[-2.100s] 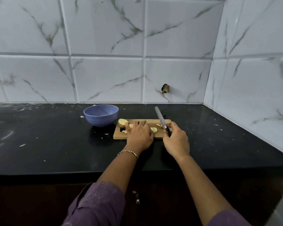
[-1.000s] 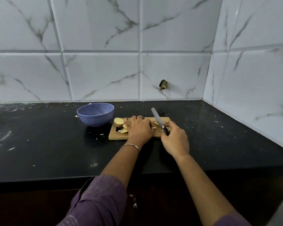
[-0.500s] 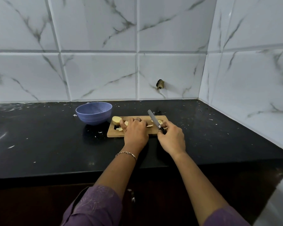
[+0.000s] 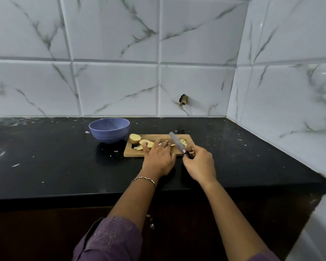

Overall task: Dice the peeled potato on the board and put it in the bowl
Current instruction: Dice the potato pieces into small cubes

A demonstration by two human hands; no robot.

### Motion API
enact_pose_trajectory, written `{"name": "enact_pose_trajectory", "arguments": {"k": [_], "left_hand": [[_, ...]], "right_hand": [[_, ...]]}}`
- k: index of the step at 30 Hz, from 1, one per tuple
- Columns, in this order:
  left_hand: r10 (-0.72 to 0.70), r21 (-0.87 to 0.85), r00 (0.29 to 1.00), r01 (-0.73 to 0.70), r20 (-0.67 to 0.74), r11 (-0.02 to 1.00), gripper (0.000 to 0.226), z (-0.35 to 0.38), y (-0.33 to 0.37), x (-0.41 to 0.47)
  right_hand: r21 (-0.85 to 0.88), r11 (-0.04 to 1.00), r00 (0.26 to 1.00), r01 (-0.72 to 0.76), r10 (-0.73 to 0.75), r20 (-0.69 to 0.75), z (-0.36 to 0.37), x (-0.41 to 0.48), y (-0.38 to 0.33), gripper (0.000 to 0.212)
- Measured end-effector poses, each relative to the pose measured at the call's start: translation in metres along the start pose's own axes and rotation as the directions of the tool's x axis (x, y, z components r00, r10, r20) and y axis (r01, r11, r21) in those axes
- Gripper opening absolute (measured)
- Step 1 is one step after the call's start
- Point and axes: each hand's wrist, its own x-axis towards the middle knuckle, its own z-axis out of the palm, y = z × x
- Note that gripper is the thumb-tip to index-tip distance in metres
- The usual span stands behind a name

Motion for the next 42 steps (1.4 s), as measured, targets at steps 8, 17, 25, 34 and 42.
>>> {"name": "enact_pose_trajectory", "arguments": {"k": [8,17,25,34,42], "left_hand": [[0.006,0.017,0.999,-0.007,0.039,1.000,0.050,0.000,0.002,0.003],[0.000,0.010,0.999,0.000,0.047,1.000,0.049,0.001,0.001,0.004],[0.013,0.003,1.000,-0.014,0.027,1.000,0.043,0.002,-0.001,0.004],[0.021,0.007,1.000,-0.021,0.024,1.000,0.043,0.000,0.000,0.003],[0.006,-0.015,1.000,-0.006,0.022,1.000,0.046,0.003,-0.001,0.003]], "right_hand": [[-0.145,0.986,0.996,0.084,-0.084,0.008,0.003,-0.005,-0.005,0.024],[-0.377,0.904,0.979,0.203,-0.199,0.051,0.010,-0.002,-0.013,0.015],[-0.477,0.818,0.946,0.322,-0.300,0.123,0.013,-0.001,-0.022,0.021],[-0.496,0.800,0.939,0.338,-0.325,0.116,0.022,0.000,-0.023,0.023],[-0.080,0.997,1.000,0.024,-0.025,-0.017,0.007,-0.001,-0.009,0.024]]}}
